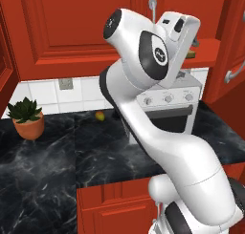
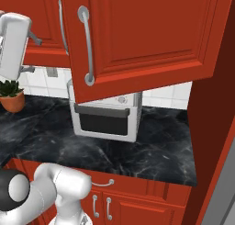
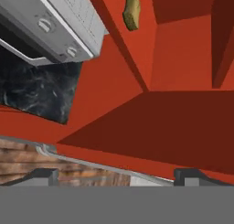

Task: Pick the soap dispenser and sponge from the cabinet and place them on the counter.

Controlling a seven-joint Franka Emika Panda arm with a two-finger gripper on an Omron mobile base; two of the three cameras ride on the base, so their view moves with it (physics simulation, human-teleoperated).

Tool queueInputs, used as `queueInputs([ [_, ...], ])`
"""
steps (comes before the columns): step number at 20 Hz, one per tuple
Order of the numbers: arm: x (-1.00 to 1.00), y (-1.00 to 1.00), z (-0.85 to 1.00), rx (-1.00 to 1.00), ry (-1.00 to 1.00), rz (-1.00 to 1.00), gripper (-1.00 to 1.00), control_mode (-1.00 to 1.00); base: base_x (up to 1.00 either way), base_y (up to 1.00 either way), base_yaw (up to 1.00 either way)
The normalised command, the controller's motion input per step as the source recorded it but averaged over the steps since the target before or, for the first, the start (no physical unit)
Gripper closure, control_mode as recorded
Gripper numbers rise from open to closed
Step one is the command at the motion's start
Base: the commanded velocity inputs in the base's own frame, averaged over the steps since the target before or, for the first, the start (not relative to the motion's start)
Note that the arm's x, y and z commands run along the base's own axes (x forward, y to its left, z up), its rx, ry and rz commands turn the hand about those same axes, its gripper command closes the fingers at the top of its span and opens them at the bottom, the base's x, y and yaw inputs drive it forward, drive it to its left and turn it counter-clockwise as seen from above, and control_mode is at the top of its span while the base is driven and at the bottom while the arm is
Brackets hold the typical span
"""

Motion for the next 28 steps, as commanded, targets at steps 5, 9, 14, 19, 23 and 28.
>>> queueInputs([
  [5,0.15,-0.06,0.0,-0.16,0.15,-0.09,-1.0,-1.0,0.0,0.0,0.0],
  [9,0.19,-0.01,0.0,-0.14,0.05,-0.08,-1.0,-1.0,0.0,0.0,0.0],
  [14,0.16,0.0,0.0,-0.1,0.0,-0.13,-1.0,-1.0,0.0,0.0,0.0],
  [19,0.06,-0.04,0.0,-0.04,0.0,-0.18,-1.0,-1.0,0.0,0.0,0.0],
  [23,0.08,-0.14,0.0,-0.02,0.0,-0.2,-1.0,-1.0,0.0,0.0,0.0],
  [28,0.09,-0.22,0.0,0.0,0.0,-0.17,-1.0,-1.0,0.0,0.0,0.0],
])
